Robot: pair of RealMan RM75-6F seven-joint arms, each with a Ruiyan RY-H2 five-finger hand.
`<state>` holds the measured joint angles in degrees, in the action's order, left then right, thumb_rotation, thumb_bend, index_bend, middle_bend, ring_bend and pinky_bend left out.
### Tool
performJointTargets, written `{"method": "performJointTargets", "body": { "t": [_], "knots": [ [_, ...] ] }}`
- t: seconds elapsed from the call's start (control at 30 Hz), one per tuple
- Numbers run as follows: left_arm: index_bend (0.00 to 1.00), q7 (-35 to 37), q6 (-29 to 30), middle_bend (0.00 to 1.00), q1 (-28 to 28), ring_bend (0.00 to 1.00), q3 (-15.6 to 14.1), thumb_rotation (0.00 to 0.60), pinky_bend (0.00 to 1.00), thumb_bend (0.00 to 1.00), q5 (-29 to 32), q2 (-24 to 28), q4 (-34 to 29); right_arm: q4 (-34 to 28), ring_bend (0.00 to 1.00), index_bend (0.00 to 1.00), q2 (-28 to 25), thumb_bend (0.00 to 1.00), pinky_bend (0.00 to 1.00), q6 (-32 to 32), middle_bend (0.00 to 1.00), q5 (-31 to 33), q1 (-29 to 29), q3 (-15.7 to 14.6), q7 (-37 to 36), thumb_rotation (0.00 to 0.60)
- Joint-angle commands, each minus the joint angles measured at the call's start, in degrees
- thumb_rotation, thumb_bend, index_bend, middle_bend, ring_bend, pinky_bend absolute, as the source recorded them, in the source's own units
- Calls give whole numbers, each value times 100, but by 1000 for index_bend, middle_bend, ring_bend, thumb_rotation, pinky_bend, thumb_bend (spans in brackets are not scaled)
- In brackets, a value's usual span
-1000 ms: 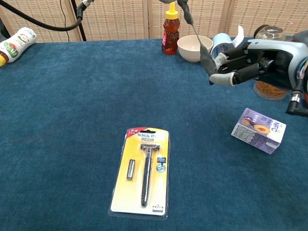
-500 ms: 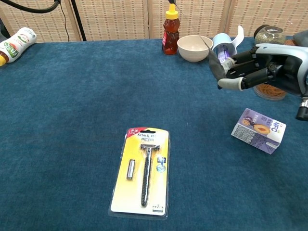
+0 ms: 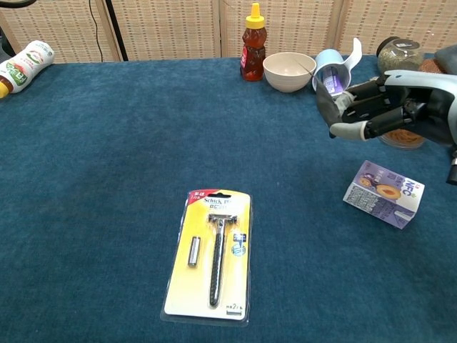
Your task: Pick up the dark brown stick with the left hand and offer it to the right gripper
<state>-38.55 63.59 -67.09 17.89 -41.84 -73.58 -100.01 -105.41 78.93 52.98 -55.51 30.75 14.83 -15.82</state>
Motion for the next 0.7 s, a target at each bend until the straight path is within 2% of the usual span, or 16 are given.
{"method": "performJointTargets", "body": {
  "t": [0.03, 0.7],
  "knots": [
    [747, 82, -35, 196, 77, 54, -32, 600, 0, 538, -31, 78, 40, 17, 285, 789, 6, 796, 0, 2, 503, 4, -13, -6, -10, 600],
    [747, 630, -238, 196, 523, 54, -185, 600, 0, 538, -357, 367, 409, 83, 287, 788, -36, 798, 0, -18, 503, -72, -110, -18, -125, 600]
  ]
}}
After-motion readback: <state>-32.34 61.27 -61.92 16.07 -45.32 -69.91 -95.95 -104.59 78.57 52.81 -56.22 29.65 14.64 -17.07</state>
